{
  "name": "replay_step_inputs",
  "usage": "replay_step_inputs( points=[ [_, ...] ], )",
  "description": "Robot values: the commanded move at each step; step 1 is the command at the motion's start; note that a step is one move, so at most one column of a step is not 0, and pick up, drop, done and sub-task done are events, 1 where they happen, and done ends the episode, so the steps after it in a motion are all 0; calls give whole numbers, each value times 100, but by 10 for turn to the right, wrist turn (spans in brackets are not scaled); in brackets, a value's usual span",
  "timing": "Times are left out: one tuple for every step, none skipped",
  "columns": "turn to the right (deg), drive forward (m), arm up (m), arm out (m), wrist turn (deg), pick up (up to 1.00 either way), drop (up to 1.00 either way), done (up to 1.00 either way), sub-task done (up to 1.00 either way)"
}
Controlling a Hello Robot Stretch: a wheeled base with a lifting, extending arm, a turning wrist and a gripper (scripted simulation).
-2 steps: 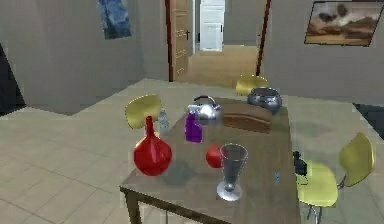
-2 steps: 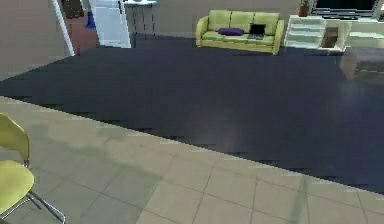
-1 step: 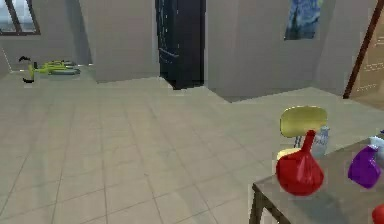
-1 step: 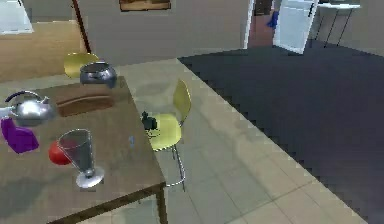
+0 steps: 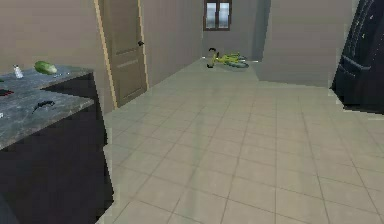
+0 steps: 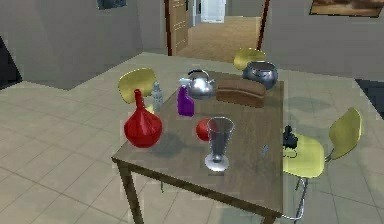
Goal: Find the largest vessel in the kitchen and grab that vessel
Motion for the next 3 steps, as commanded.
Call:
replay_step_inputs(
  points=[
    [-120, 0, 0, 0, 0, 0, 0, 0, 0],
    [0, 0, 50, 0, 0, 0, 0, 0, 0],
    [0, 0, 38, 0, 0, 0, 0, 0, 0]
  ],
)
